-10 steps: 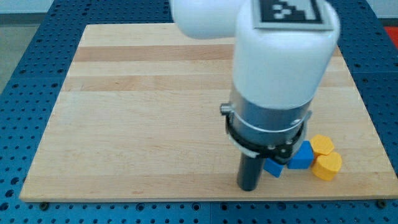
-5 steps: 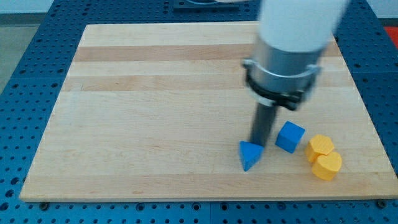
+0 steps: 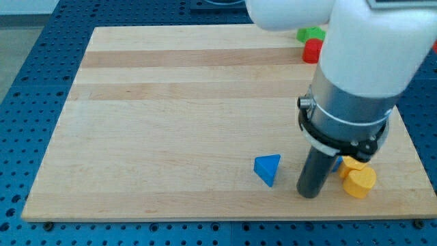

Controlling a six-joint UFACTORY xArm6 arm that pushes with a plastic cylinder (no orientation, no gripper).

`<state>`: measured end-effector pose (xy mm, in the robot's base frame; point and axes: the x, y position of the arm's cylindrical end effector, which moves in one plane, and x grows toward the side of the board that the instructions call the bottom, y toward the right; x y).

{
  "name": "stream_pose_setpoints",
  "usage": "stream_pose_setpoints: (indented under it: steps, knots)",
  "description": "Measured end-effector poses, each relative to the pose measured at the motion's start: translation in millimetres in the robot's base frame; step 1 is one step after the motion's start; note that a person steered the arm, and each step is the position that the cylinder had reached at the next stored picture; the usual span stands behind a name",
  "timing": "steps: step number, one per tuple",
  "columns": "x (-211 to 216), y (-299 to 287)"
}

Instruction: Place the blue triangle diagonally top left to the blue cube

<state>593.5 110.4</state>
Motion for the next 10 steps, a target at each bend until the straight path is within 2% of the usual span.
stream_pose_setpoints:
  steps: [2, 5, 6, 8, 9, 10]
  knots:
    - [-41, -44]
    - [-49, -186]
    - [-56, -214]
    - [-121, -216]
    - [-116, -228]
    - [-56, -216]
